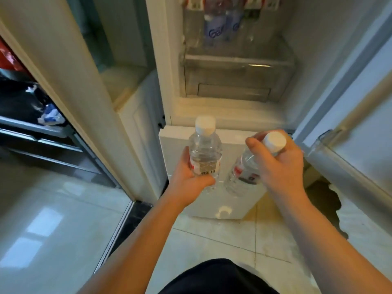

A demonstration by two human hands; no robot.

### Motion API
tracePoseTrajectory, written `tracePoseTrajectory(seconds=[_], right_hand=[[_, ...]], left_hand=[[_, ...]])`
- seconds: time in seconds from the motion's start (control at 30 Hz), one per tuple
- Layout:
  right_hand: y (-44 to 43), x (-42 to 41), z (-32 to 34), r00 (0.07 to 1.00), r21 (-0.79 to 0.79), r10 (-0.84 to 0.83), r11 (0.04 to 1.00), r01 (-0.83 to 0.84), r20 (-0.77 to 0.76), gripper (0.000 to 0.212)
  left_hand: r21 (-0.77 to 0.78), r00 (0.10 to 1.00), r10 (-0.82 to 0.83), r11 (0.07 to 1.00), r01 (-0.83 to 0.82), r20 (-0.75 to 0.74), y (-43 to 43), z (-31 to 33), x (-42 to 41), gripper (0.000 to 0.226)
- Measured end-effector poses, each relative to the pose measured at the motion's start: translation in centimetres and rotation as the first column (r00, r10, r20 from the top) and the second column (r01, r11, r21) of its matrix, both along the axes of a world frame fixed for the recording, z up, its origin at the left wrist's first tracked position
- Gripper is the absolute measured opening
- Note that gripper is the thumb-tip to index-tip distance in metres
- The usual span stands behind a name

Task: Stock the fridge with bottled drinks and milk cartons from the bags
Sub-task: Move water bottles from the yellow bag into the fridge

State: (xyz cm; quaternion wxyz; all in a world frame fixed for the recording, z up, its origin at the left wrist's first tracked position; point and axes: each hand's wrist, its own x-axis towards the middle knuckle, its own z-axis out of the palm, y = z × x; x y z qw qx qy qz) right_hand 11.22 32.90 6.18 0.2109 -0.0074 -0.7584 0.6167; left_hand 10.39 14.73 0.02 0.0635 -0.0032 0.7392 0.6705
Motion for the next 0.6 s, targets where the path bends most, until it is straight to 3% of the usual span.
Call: tracePoseTrajectory(seconds=[0.33,0.6], right_hand=[[1.5,-11.6,8.2,0.932,-0.063,-0.160,0.987,0.147,-0.325,0.013],[4.0,-23.2,12.4,0.865,-0.175,-0.245,0.967,0.186,-0.438,0.020]], left_hand=[[0.034,0.957,-0.062,0.997,0.074,-0.284,3.5,9.8,-14.5,0.069],[0.022,0.917,-0.101,0.993,0.118,-0.385,7.5,14.9,-25.2,0.078]])
